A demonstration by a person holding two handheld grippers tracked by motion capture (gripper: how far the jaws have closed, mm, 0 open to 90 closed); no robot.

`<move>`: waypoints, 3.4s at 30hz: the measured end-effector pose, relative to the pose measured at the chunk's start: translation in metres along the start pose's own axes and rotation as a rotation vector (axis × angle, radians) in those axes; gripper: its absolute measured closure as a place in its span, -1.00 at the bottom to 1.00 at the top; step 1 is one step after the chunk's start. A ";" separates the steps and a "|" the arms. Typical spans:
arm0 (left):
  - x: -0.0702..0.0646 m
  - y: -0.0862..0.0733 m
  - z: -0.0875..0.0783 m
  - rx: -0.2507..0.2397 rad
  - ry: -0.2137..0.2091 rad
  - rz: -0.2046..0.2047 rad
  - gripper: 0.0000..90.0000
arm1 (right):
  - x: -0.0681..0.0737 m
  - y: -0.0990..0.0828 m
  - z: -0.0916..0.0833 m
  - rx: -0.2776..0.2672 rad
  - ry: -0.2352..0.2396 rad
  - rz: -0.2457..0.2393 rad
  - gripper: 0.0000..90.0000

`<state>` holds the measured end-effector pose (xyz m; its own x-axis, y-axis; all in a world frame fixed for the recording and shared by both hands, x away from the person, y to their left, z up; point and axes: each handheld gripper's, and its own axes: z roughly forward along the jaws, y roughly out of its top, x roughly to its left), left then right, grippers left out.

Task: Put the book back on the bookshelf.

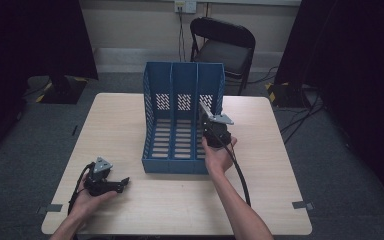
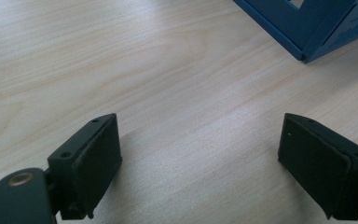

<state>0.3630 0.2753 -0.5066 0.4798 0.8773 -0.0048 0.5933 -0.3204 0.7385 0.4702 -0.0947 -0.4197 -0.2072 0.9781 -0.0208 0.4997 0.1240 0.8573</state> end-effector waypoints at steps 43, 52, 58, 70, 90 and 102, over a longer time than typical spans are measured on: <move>0.000 0.000 0.000 -0.001 0.000 0.000 -0.72 | -0.007 -0.019 -0.012 0.051 0.048 -0.026 0.56; 0.000 0.000 0.000 0.000 0.000 0.000 -0.72 | -0.015 -0.024 -0.016 0.032 0.095 -0.009 0.44; 0.000 0.000 0.000 0.001 0.001 -0.001 -0.72 | -0.018 -0.027 -0.020 0.018 0.128 -0.004 0.40; 0.000 0.001 0.001 0.002 0.004 -0.003 -0.73 | -0.021 -0.028 -0.026 0.003 0.172 -0.012 0.29; 0.000 0.002 0.002 0.002 0.005 -0.007 -0.73 | -0.022 -0.026 -0.015 0.015 0.153 0.033 0.54; 0.000 0.002 0.002 0.002 0.006 -0.005 -0.73 | -0.008 -0.028 -0.015 -0.031 -0.038 0.065 0.69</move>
<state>0.3652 0.2738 -0.5065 0.4732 0.8809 -0.0049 0.5970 -0.3166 0.7371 0.4452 -0.1082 -0.4358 -0.1429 0.9896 0.0168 0.4848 0.0552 0.8729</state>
